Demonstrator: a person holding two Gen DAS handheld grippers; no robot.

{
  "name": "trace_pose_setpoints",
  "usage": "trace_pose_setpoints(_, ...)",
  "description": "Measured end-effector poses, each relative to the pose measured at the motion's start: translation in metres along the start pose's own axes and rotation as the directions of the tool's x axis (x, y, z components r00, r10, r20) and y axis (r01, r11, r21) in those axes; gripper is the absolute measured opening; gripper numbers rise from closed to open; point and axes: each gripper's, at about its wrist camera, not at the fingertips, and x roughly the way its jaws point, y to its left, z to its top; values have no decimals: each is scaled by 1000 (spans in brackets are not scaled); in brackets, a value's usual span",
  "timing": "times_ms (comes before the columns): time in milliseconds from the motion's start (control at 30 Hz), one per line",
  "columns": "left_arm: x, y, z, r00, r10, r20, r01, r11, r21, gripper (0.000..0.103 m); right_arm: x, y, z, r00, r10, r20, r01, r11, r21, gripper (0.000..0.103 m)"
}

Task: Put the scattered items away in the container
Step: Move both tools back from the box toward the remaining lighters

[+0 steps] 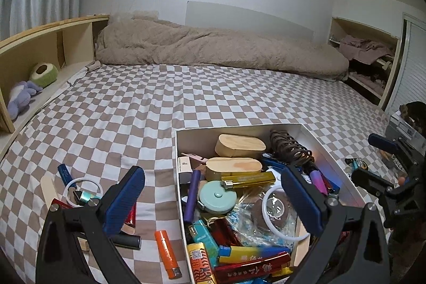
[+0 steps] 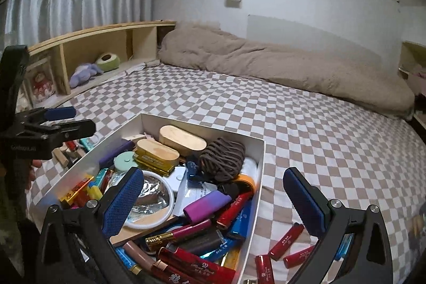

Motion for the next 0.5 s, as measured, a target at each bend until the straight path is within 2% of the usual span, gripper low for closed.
trace_pose_setpoints(167,-3,-3,-2,999,23,23,-23,1000,11,103,-2,-3,-6,999,-37,28,37,999,12,103)
trace_pose_setpoints(500,-3,-5,-12,998,48,40,-49,998,25,103,-1,-2,-12,998,-46,47,45,999,21,103)
